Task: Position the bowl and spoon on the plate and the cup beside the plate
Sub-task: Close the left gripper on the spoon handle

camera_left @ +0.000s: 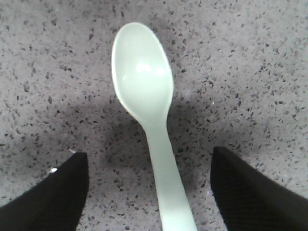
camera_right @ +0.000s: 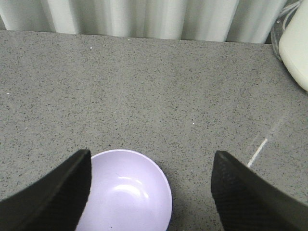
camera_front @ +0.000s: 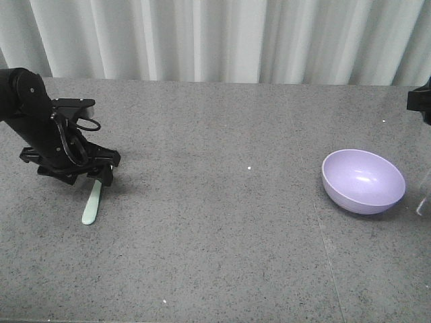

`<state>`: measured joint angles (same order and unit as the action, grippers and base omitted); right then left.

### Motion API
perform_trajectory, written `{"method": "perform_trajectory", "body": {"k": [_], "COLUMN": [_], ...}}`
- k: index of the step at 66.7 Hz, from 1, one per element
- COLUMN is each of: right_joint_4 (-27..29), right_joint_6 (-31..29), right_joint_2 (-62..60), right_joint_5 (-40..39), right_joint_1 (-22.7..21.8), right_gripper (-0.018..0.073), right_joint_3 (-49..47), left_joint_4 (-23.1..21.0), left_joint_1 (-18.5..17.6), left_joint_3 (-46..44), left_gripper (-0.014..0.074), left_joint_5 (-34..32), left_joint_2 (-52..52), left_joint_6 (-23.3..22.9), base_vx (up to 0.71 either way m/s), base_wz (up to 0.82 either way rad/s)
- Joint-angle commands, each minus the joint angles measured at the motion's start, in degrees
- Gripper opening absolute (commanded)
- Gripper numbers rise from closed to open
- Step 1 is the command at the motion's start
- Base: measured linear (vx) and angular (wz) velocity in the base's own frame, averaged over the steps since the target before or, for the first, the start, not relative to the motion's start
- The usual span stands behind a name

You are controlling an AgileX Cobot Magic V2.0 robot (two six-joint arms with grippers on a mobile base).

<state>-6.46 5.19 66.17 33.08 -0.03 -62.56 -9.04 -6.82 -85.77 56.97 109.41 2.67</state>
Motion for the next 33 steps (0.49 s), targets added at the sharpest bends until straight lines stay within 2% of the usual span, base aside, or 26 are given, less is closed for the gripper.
{"method": "perform_trajectory", "body": {"k": [1, 25, 33], "right_joint_4": [-0.3, 0.0, 0.7], "right_joint_6": [0.0, 0.0, 0.0], "right_joint_2": [-1.0, -1.0, -1.0], "right_joint_5": [-3.6, -3.4, -3.4], "right_joint_1": [-0.2, -0.2, -0.2], "right_gripper": [0.0517, 0.0517, 0.0517], "right_joint_3": [-2.1, -2.1, -2.1], "left_joint_4": [-0.4, 3.2, 4.9], "left_joint_1": [-0.7, -3.1, -3.1], "left_joint_3": [-1.8, -1.8, -1.8], "left_gripper": [0.0479, 0.0479, 0.0479], "left_joint_5": [-0.8, -2.2, -2.2], "left_joint_2": [-2.8, -2.8, -2.8], "left_joint_6": [-0.5, -0.8, -3.6], "base_vx": [0.00, 0.00, 0.00], "base_wz": [0.00, 0.00, 0.00]}}
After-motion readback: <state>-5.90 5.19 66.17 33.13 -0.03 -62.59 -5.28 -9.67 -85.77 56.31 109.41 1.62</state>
